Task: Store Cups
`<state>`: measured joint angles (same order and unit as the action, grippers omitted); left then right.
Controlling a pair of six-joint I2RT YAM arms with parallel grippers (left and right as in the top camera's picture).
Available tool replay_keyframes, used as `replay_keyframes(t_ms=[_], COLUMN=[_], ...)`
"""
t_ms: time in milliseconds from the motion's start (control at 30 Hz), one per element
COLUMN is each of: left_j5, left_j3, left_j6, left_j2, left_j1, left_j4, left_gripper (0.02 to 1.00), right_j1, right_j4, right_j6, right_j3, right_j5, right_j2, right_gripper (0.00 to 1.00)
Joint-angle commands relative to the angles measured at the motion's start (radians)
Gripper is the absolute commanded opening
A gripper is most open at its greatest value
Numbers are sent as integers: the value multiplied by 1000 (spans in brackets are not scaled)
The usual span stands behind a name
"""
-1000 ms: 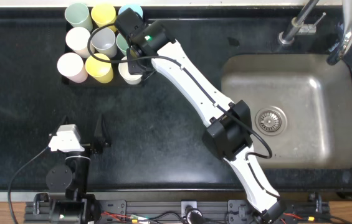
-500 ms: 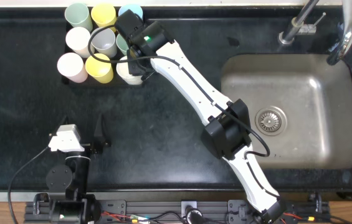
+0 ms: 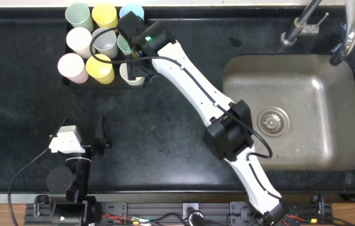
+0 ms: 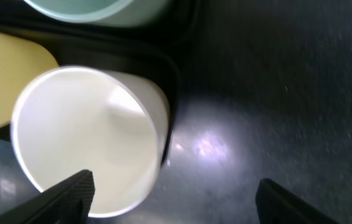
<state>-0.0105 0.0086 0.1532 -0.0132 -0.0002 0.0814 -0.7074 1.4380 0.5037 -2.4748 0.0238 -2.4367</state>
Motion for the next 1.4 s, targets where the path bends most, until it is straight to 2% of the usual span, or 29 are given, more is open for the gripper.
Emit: replay_keyframes(t_ms=[33,133,300,433,567,667,800,933,1067,1300,1400], left_j5=[10,10,10,10,10,10,10,10,10,10,10], left_j3=[-1,-1,-1,-1,-1,-1,-1,-1,-1,-1,-1], left_j6=[-15,-15,-15,-15,-15,-15,-15,-15,-15,-15,-15], left_j2=[11,11,11,11,11,11,11,11,11,11,11], left_j1=[-6,-6,-6,-6,-6,-6,-6,-6,-6,-6,-6], left_j4=[3,3,3,3,3,3,3,3,3,3,3], left_gripper=[998,1000,1000,1000,1000,1000,1000,1000,1000,1000,1000], right_j1=[1,1,1,7,39,82,169,252,313,390,408], right_j4=[69,139,163,193,241,212,61,-203,-406,-679,-700], right_j6=[7,6,6,27,51,51,38,-15,-16,-10,-10], right_j3=[-43,-43,-42,-37,11,95,337,698,997,1351,1431], right_j5=[56,118,140,189,258,258,268,219,183,183,183], right_j2=[130,204,333,413,469,536,703,936,1128,1368,1418], right_gripper=[866,910,917,930,974,989,993,985,998,998,998])
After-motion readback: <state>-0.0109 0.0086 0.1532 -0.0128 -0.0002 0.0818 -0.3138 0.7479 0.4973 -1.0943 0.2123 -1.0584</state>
